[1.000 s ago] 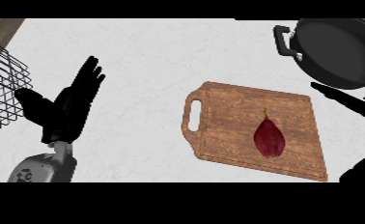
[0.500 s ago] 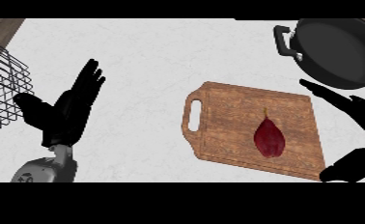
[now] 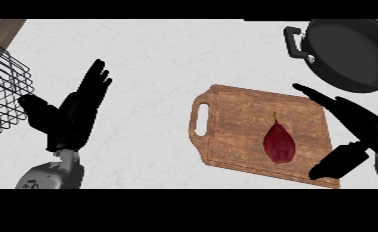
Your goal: Pick the pear from the cutting board and place it in the pot
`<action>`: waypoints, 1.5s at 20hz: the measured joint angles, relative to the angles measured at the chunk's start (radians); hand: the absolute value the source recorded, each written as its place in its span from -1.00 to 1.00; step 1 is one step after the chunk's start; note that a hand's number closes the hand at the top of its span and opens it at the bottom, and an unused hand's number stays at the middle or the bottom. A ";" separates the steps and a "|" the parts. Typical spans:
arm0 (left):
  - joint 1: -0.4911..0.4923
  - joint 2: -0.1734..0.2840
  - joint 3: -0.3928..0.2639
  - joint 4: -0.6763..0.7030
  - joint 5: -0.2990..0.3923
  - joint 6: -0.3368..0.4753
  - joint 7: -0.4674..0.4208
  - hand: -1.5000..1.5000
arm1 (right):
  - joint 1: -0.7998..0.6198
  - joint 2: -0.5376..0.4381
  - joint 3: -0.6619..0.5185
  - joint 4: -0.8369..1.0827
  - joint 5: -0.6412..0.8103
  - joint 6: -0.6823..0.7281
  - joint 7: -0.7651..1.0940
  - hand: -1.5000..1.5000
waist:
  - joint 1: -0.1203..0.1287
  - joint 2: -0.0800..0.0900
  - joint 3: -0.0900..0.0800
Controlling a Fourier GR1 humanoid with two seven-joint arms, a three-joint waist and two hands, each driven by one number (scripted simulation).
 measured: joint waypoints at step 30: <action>0.014 -0.040 0.062 0.009 -0.029 -0.073 -0.017 0.00 | -0.064 0.176 0.069 0.265 0.365 -0.006 -0.269 1.00 | -0.001 -0.001 0.000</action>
